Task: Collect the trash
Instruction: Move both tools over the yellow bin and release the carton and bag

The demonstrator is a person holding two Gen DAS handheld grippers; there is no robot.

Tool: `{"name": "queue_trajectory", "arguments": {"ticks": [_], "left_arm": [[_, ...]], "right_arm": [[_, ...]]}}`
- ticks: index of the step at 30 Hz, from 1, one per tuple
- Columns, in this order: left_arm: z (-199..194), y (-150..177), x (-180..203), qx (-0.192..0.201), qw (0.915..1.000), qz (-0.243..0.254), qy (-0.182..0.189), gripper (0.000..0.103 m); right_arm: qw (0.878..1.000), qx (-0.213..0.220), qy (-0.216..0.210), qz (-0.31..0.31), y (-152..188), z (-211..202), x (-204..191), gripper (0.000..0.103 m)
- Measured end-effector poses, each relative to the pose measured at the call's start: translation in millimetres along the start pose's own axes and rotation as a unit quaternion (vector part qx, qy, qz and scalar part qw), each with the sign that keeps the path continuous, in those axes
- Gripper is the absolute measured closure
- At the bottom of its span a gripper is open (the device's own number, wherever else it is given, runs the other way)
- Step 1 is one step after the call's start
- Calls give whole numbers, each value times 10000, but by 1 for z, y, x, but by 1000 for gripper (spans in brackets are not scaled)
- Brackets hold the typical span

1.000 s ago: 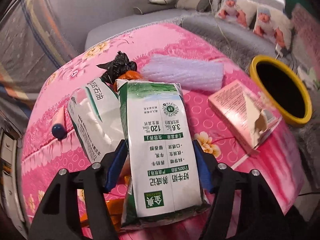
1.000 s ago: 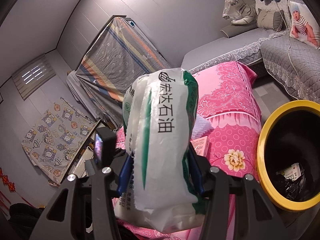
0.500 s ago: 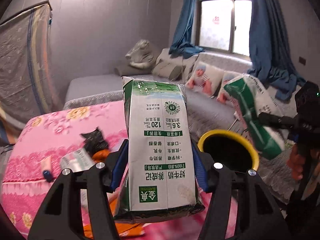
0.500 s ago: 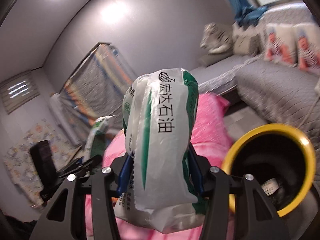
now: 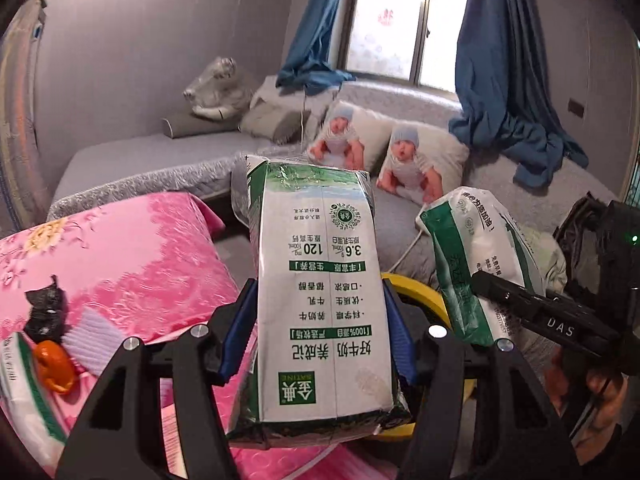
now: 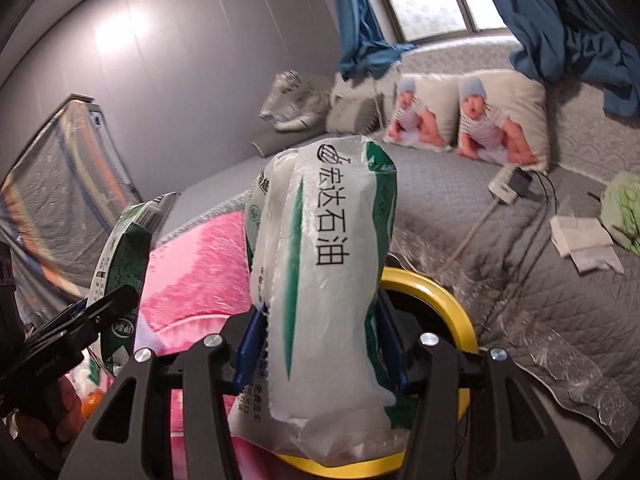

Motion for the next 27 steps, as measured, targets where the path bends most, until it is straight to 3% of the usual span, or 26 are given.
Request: {"name": "queue_trajectory", "arguments": {"ticks": [7, 12, 27], "left_arm": [[62, 33, 29, -793, 9967, -67, 123, 47], [73, 42, 43, -889, 9960, 16, 101, 46], [71, 39, 41, -893, 9960, -10, 56, 43]], "right_arm": [[9979, -371, 249, 474, 23, 22, 45, 55], [9963, -468, 343, 637, 31, 26, 60, 55], [9951, -500, 513, 682, 25, 33, 68, 52]]}}
Point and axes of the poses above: each gripper's, at about its wrist camera, not at the fingertips, and z roughly the way its jaws point, x to its right, y to its underside, the point moved 8 cm from there along z, roughly the way its jaws point, and after that the axes turned 14 degrees about -y, right-handed, at the moved point
